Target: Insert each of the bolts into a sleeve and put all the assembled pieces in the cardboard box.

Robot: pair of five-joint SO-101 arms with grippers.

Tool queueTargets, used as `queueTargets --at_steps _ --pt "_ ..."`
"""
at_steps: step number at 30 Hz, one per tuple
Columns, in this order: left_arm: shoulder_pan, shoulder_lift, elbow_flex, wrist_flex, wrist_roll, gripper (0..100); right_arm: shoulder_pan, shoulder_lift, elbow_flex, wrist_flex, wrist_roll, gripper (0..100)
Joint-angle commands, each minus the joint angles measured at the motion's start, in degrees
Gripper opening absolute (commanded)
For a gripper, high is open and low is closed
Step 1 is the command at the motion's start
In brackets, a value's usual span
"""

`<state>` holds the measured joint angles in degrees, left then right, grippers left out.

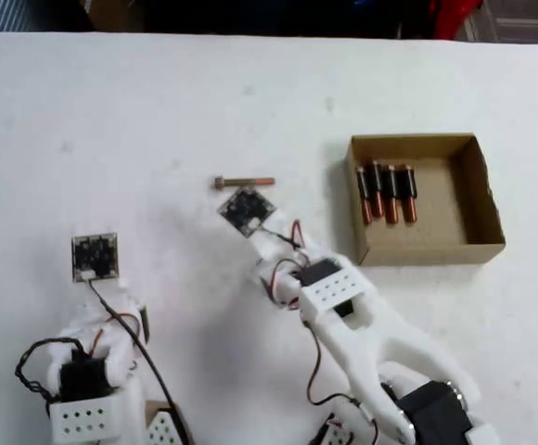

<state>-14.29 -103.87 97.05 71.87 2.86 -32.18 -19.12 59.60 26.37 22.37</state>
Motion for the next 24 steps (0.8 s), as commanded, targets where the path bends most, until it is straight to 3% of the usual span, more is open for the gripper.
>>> queueTargets --at_steps 1,8,13,24 --pt "0.0 -0.3 0.0 -0.1 -0.7 2 -0.7 -0.4 -0.3 0.9 0.9 14.6" --pt "0.0 -0.3 0.0 -0.1 -0.7 2 -0.7 -0.4 -0.5 2.1 1.1 14.7" --pt "0.0 -0.3 0.0 -0.1 -0.7 2 -0.8 -0.5 -0.7 2.1 1.2 8.9" --pt "0.0 -0.3 0.0 -0.1 -0.7 2 -2.2 -0.3 -5.5 9.8 2.0 12.3"
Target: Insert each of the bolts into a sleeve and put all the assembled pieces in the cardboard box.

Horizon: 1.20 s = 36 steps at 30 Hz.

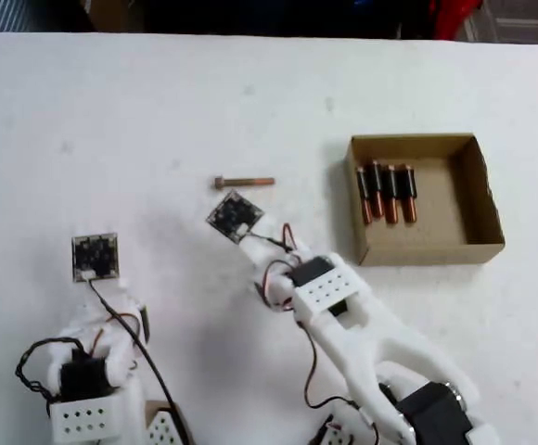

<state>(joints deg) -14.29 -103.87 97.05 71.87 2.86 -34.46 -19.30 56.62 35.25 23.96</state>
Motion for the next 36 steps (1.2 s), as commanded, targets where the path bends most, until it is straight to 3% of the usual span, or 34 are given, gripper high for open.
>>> queueTargets --at_steps 1,14,25,30,36 --pt "0.0 -0.3 0.0 -0.1 -0.7 2 0.1 -0.1 -2.5 0.9 0.5 12.9" --pt "0.0 -0.3 0.0 -0.1 -0.7 2 0.1 13.2 -12.0 3.3 0.8 13.3" --pt "0.0 -0.3 0.0 -0.1 -0.7 2 -0.1 14.1 -12.8 3.5 0.8 12.6" --pt "0.0 -0.3 0.0 0.0 -0.7 2 0.0 14.1 -12.8 3.5 0.9 5.3" --pt "0.0 -0.3 0.0 0.0 -0.7 2 0.0 14.5 -12.4 3.5 0.9 5.3"
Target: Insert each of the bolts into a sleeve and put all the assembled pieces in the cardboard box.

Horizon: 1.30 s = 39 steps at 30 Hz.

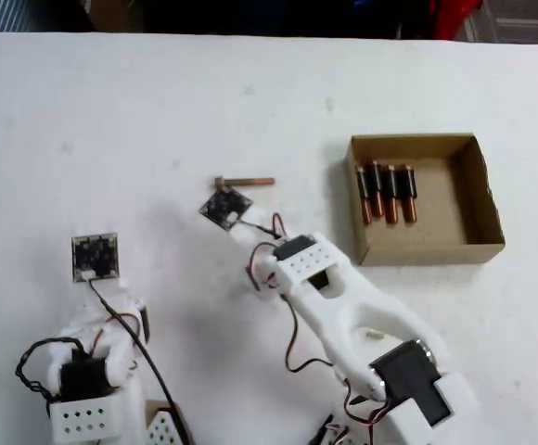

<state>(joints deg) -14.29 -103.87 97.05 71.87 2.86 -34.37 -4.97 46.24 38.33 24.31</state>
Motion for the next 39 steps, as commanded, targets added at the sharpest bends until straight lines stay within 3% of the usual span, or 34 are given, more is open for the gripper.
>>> queueTargets --at_steps 1,5,9,14,32,39 --pt "0.0 -0.3 0.0 0.0 -0.7 2 0.0 1.0 -2.1 0.4 0.8 5.2" --pt "0.0 -0.3 0.0 0.0 -0.7 2 -0.2 4.0 -2.8 0.1 5.5 3.2" --pt "0.0 -0.3 0.0 0.0 -0.7 2 0.1 1.2 -3.8 0.4 3.0 1.5" --pt "0.0 -0.3 0.0 -0.1 -0.7 2 -0.3 -6.6 -3.5 4.9 0.0 1.6" --pt "0.0 -0.3 0.0 0.0 -0.7 2 0.1 -40.7 -3.4 22.1 -0.1 1.6" --pt "0.0 -0.3 0.0 0.0 -0.7 2 8.0 -52.1 -3.3 23.8 -6.9 1.6"
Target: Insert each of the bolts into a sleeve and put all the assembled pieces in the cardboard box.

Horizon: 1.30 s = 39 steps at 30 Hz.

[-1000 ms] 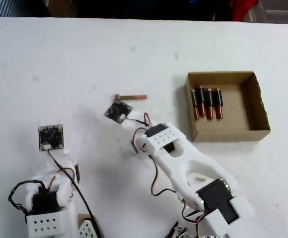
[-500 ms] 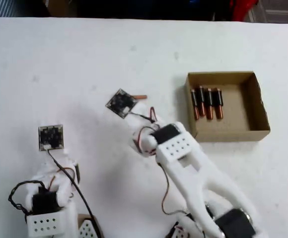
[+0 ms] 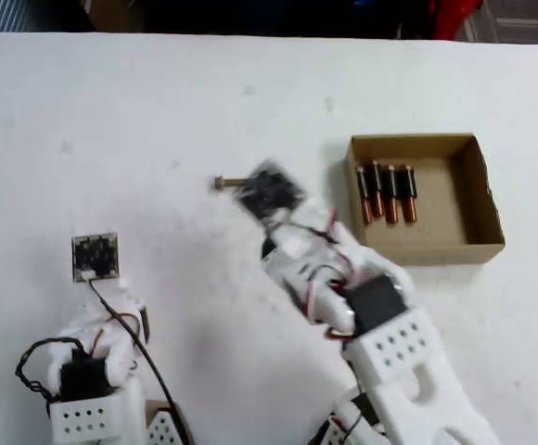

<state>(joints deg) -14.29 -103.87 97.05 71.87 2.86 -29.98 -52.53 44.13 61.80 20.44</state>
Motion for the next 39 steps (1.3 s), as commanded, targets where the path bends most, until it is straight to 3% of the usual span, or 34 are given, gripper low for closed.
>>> queueTargets --at_steps 1,21,31,39 --pt "0.0 -0.3 0.0 0.0 -0.7 2 4.7 -5.7 -1.1 0.3 -3.3 1.6" --pt "0.0 -0.3 0.0 0.0 -0.7 2 14.0 -37.1 17.2 -2.5 -3.6 1.6" --pt "0.0 -0.3 0.0 0.0 -0.7 2 14.2 -41.6 26.7 -10.6 -10.0 1.6" --pt "0.0 -0.3 0.0 0.0 -0.7 2 21.2 -44.0 28.3 -11.0 -10.0 1.6"
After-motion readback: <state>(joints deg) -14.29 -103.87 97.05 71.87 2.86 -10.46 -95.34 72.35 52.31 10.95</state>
